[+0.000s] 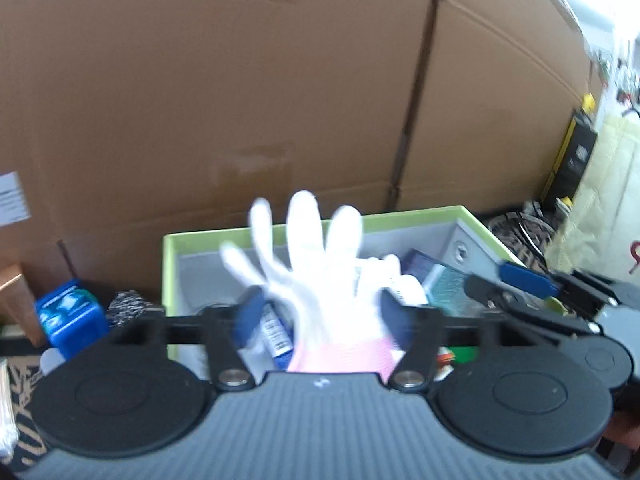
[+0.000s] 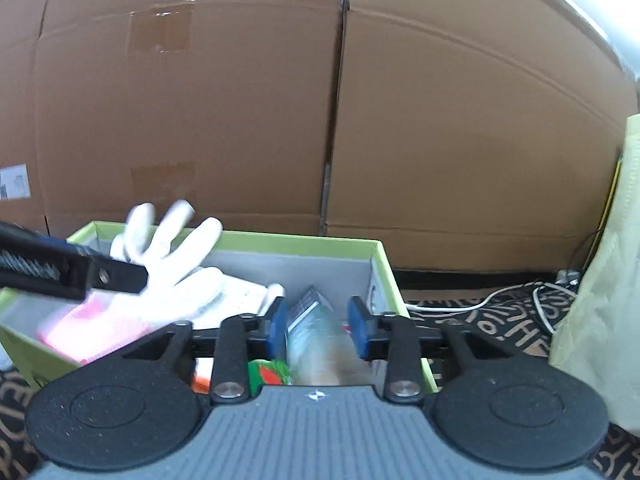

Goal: Organize objects
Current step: 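Carry the glove and dark box into the shoebox and open both tools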

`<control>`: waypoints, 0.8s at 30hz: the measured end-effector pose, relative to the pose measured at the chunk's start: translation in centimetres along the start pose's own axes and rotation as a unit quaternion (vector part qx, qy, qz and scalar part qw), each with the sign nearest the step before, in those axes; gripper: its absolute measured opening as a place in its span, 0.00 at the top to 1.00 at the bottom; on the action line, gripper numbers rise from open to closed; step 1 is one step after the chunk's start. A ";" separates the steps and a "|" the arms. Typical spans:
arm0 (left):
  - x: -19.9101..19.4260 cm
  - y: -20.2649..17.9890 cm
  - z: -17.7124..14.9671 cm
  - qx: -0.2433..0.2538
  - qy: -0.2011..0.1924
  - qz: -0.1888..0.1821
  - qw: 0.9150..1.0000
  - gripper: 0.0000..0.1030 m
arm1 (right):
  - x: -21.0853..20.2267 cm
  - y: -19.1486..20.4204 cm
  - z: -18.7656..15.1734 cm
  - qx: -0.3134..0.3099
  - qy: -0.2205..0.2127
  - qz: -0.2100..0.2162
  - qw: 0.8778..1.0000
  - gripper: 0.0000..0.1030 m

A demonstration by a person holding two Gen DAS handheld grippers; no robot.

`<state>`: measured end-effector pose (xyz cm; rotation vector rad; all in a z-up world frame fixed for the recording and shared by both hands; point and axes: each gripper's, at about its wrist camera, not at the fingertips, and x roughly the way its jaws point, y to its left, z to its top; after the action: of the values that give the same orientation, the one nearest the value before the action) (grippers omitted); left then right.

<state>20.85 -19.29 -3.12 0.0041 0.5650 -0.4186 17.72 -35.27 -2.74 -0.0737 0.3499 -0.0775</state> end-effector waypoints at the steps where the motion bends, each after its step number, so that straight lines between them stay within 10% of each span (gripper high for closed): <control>1: -0.4 0.2 -0.3 0.001 -0.011 0.003 1.000 0.26 | -0.2 0.0 -0.3 0.003 -0.003 -0.001 1.000 0.47; 10: -5.5 0.4 0.7 0.004 -0.056 0.004 0.998 0.00 | -4.2 0.7 1.0 0.026 -0.040 0.008 0.999 0.30; 24: -16.1 7.1 -5.2 -0.036 -0.057 0.091 0.994 0.00 | -11.7 9.1 0.0 0.008 -0.068 0.125 0.990 0.14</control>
<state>8.58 -6.00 0.05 -0.0378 0.4625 -0.2200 7.34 -25.15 0.46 -0.0182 0.2200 0.1713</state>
